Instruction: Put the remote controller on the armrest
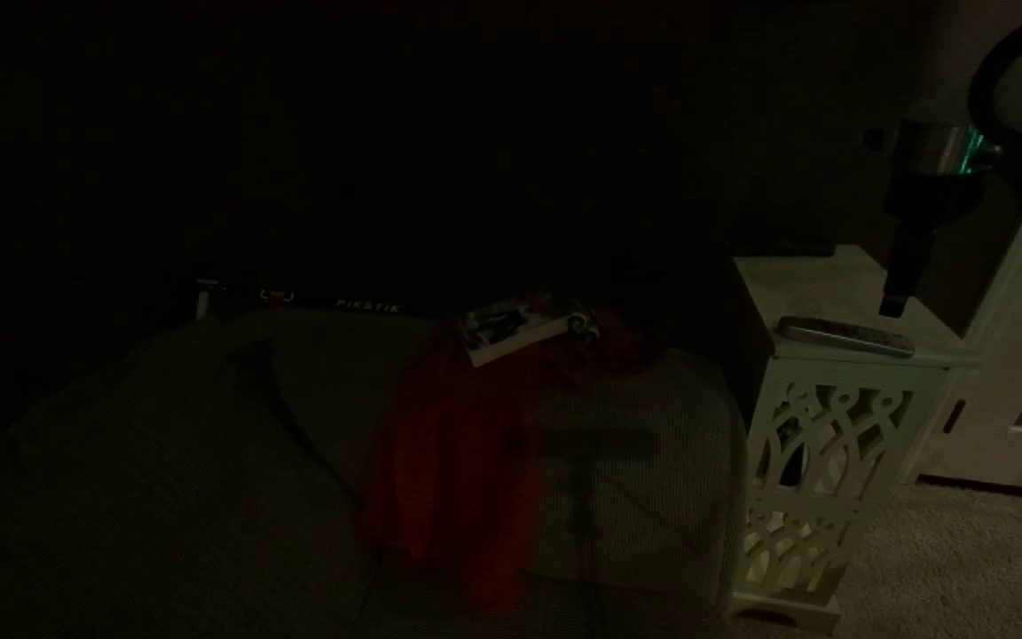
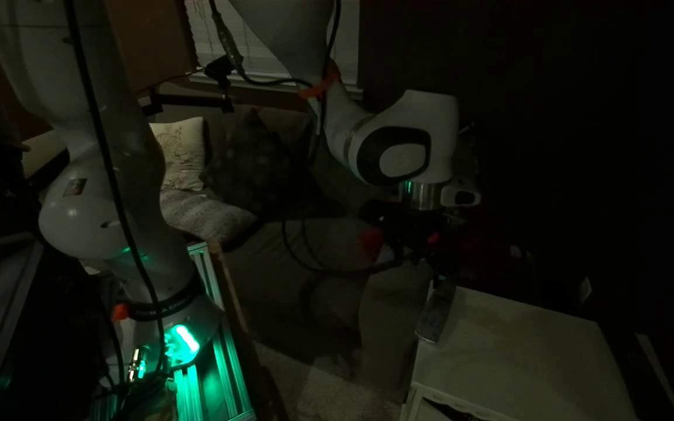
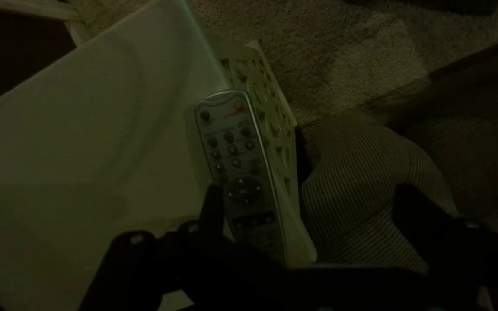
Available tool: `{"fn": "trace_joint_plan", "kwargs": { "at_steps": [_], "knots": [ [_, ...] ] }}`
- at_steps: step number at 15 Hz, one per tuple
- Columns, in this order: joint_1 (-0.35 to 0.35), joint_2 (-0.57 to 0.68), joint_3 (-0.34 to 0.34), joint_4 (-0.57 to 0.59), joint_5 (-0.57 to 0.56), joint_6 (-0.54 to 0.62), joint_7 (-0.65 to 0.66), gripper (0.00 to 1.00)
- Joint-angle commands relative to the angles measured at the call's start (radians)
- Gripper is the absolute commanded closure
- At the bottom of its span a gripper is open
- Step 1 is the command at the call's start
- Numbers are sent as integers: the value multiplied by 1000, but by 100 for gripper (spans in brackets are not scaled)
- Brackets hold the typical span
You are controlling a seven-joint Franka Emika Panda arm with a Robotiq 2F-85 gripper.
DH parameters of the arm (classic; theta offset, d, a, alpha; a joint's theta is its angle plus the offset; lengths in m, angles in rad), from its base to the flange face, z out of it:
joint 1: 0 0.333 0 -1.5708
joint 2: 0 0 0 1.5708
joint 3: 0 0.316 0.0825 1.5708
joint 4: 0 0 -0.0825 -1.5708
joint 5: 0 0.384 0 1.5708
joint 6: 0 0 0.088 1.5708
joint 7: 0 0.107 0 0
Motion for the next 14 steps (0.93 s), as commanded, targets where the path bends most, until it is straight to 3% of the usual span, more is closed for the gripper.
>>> {"fn": "trace_joint_plan", "kwargs": {
  "at_steps": [1, 2, 6, 14],
  "knots": [
    [-32, 89, 6, 34, 122, 68, -225, 0],
    [-34, 129, -4, 56, 93, 97, -180, 0],
    [-61, 215, 25, 107, 121, 139, -206, 0],
    [-145, 356, 90, 250, 128, 85, -286, 0]
  ]
}}
